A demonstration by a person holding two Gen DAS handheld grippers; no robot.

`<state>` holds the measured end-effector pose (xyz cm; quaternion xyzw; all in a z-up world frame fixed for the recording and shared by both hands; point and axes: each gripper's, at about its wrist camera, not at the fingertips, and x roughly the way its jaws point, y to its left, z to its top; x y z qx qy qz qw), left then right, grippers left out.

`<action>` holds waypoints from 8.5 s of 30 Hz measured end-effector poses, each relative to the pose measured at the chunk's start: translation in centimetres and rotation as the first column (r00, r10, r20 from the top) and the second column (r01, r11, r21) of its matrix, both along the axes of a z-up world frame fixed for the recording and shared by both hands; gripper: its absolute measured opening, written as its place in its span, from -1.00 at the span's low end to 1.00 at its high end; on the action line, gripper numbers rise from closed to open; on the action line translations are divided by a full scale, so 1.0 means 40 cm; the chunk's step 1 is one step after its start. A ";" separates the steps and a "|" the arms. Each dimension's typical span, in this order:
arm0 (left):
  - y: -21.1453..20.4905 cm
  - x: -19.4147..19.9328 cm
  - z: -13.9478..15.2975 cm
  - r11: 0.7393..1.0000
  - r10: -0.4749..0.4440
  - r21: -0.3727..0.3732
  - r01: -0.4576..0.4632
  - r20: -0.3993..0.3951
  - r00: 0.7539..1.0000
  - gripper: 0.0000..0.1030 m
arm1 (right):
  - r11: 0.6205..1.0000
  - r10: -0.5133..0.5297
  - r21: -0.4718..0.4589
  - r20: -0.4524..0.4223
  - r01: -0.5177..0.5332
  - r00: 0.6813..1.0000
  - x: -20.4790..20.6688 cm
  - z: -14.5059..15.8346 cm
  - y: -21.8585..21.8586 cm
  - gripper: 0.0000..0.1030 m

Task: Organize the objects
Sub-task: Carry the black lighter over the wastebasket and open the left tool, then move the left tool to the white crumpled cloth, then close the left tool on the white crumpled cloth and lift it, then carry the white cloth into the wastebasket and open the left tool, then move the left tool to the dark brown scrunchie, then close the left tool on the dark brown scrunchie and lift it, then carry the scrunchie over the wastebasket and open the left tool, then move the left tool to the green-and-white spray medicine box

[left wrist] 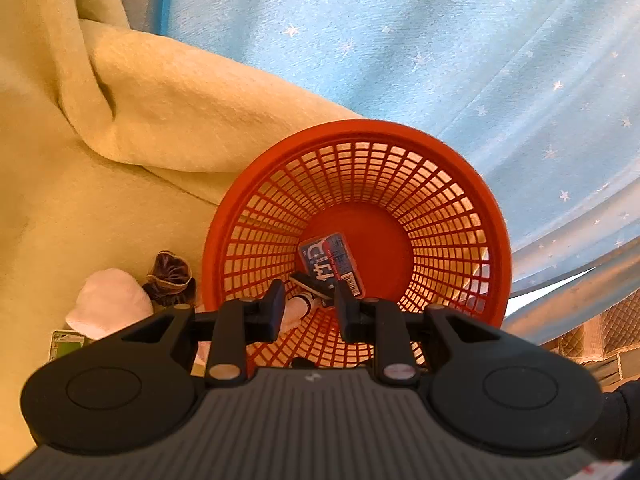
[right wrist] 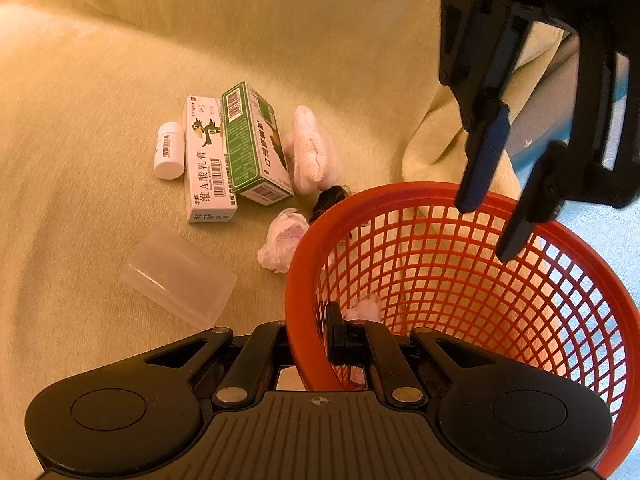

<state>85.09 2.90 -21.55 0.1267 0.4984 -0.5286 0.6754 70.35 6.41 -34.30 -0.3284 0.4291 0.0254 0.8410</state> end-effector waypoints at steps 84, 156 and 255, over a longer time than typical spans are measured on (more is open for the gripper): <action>0.115 0.230 -0.212 0.969 0.030 0.244 -0.049 0.079 0.996 -0.59 | 1.000 -0.002 0.010 -0.002 0.002 1.000 0.004 0.000 0.000 -0.98; 0.136 0.171 -0.001 0.985 -0.079 0.168 0.047 0.187 0.979 0.32 | 1.000 -0.002 0.009 -0.008 0.002 1.000 0.007 0.004 -0.006 -0.98; 0.119 0.152 0.055 0.991 -0.123 0.080 0.111 0.163 0.979 -0.19 | 1.000 -0.004 0.020 -0.005 0.004 1.000 0.006 0.009 -0.014 -0.98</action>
